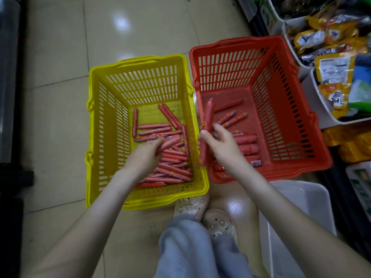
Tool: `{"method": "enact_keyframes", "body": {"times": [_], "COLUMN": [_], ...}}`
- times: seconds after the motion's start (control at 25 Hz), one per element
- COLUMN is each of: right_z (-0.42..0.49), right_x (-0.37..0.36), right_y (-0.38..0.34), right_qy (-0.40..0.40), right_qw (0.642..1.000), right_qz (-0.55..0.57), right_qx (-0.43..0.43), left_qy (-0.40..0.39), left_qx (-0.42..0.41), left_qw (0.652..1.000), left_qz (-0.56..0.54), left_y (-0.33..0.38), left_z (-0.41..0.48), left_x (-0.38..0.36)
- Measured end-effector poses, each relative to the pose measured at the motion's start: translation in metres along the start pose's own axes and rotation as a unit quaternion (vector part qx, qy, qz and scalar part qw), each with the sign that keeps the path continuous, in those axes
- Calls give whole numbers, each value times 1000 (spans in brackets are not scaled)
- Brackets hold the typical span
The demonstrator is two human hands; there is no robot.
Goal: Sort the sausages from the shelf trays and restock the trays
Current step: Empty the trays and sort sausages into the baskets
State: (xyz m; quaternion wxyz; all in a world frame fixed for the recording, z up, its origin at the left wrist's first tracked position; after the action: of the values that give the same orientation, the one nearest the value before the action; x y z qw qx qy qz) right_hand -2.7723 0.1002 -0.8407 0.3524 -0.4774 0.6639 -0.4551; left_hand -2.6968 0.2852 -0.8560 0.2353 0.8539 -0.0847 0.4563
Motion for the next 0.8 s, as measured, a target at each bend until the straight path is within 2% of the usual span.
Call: {"method": "enact_keyframes", "body": {"times": [0.04,0.08,0.16,0.24,0.32,0.4,0.44,0.52,0.6,0.8], "right_z": [2,4,6,9,24,51,64,80,79,43], "right_x": [6,14,36,59,81,94,96,102,108,118], "right_y": [-1,-3,-11,-20,-19,-7,1,18,35,66], "right_qy": [8,20,63,117,145,126,98,55,45,29], "right_qw": [998,991,954,874,792,737,725,723,735,763], "right_qz": [-56,-124,-275,-441,-564,-644,-668,-685,-676,-645], "right_qx": [24,47,107,166,186,161,137,69,26,-7], "left_qy": [-17,-19,62,173,242,247,239,219,204,203], "left_qx": [6,10,-12,-66,-122,-153,-156,-151,-146,-147], "left_qw": [997,996,998,982,962,957,958,964,968,966], "left_qz": [70,87,17,-39,-36,-21,-10,9,24,64], "left_y": [-7,-7,17,57,94,120,126,131,131,138], "left_z": [-1,0,5,11,18,30,36,46,53,55], "left_x": [-5,-7,9,29,36,30,25,15,5,-17]}}
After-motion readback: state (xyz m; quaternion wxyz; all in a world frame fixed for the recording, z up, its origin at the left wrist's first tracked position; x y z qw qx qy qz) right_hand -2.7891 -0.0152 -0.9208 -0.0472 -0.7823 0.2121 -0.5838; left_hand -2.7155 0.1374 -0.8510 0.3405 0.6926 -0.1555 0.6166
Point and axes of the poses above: each hand's wrist, its own z-axis towards the middle knuckle, its own x-axis out of the back of the hand, y = z × x, the point moved 7 cm from there along z, towards the middle knuckle, and after that the axes turned 3 degrees about -y, right-handed, at the moved point
